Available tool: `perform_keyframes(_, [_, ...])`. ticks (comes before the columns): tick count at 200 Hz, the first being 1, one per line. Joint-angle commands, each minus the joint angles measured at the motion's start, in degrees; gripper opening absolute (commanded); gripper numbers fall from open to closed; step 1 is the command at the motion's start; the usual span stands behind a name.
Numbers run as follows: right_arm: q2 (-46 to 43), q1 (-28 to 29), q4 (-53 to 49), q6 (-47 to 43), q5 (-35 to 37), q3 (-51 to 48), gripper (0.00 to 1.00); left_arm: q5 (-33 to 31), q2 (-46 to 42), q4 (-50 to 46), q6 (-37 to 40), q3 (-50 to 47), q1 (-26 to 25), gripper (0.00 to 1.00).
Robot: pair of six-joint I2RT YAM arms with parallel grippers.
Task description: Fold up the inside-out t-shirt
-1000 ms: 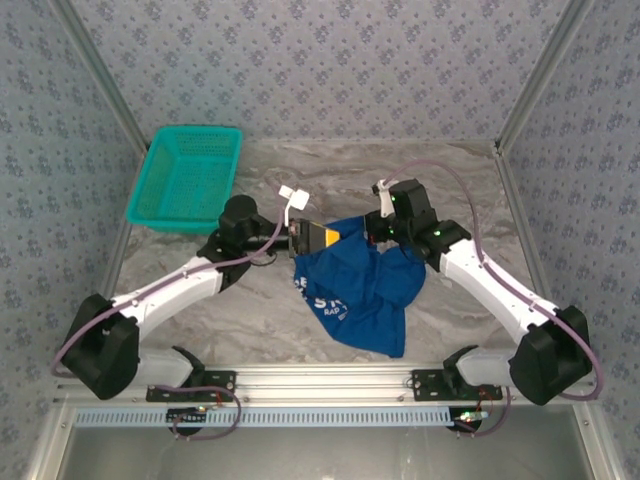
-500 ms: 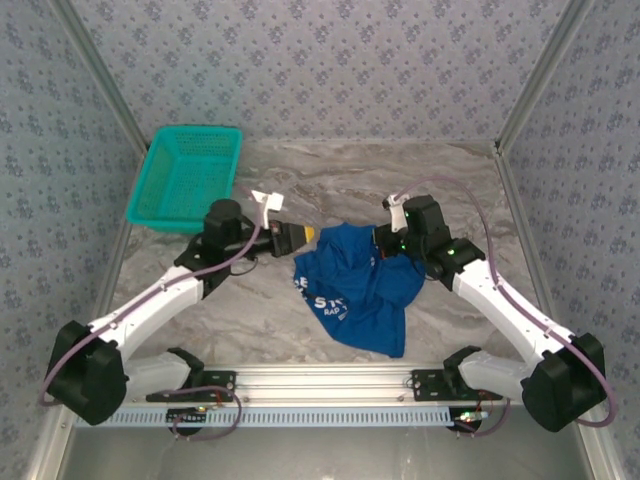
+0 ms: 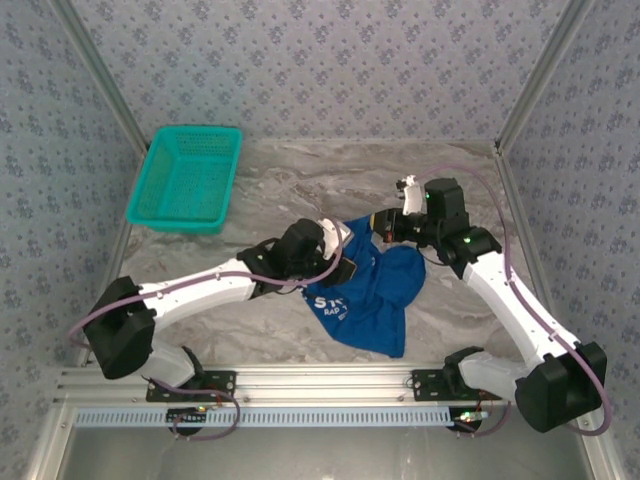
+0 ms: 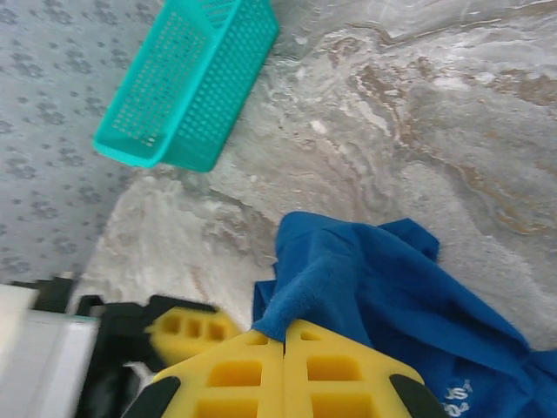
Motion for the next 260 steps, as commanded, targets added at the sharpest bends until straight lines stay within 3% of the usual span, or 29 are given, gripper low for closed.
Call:
perform_keyframes(1, [-1.5, -0.2, -1.3, 2.8, -5.6, 3.3, 0.0, -7.7, -0.1, 4.9, 2.7, 4.2, -0.5, 0.62])
perform_keyframes(25, [-1.5, 0.0, -2.0, 2.2, -5.4, 3.8, 0.0, -4.2, 0.5, 5.6, 2.5, 5.3, -0.5, 0.74])
perform_keyframes(51, [-1.6, 0.1, -1.5, 2.0, -5.3, 3.7, 0.0, -7.2, 2.3, 4.3, 2.7, 7.0, -0.5, 0.76])
perform_keyframes(74, [-1.7, 0.0, -2.7, 1.1, -4.7, 4.3, 0.0, -14.1, 2.9, 1.6, 3.9, 8.0, -0.2, 0.69])
perform_keyframes(116, [-2.0, 0.9, -6.6, -2.0, 1.3, 6.2, 0.0, -17.4, 3.1, -4.6, 4.0, 10.1, 2.4, 0.51])
perform_keyframes(146, [-1.4, 4.7, -11.0, -6.2, 13.3, 7.6, 0.0, -4.6, -1.7, -3.9, -1.1, 7.6, 6.8, 0.3])
perform_keyframes(172, [-0.8, 8.6, -11.0, -8.7, 21.5, 7.0, 0.0, 16.8, -6.2, 4.5, -10.7, 2.5, 13.6, 0.03])
perform_keyframes(188, [0.0, 9.6, -10.3, -9.4, 25.1, 6.1, 0.0, 28.1, -8.1, 13.4, -18.1, -1.0, 17.2, 0.0])
perform_keyframes(225, [3.2, 9.9, -9.1, -11.2, 28.0, 5.0, 0.0, 43.2, -9.2, 25.6, -28.4, -3.7, 20.6, 0.0])
perform_keyframes(243, [5.6, 9.9, -10.1, -11.9, 27.1, 5.7, 0.0, 47.8, -9.1, 29.0, -29.6, -4.2, 20.7, 0.0])
perform_keyframes(260, [8.0, 9.8, -14.4, -12.9, 27.4, 8.2, 0.08, 45.8, -9.6, 27.7, -28.3, -4.9, 20.7, 0.0])
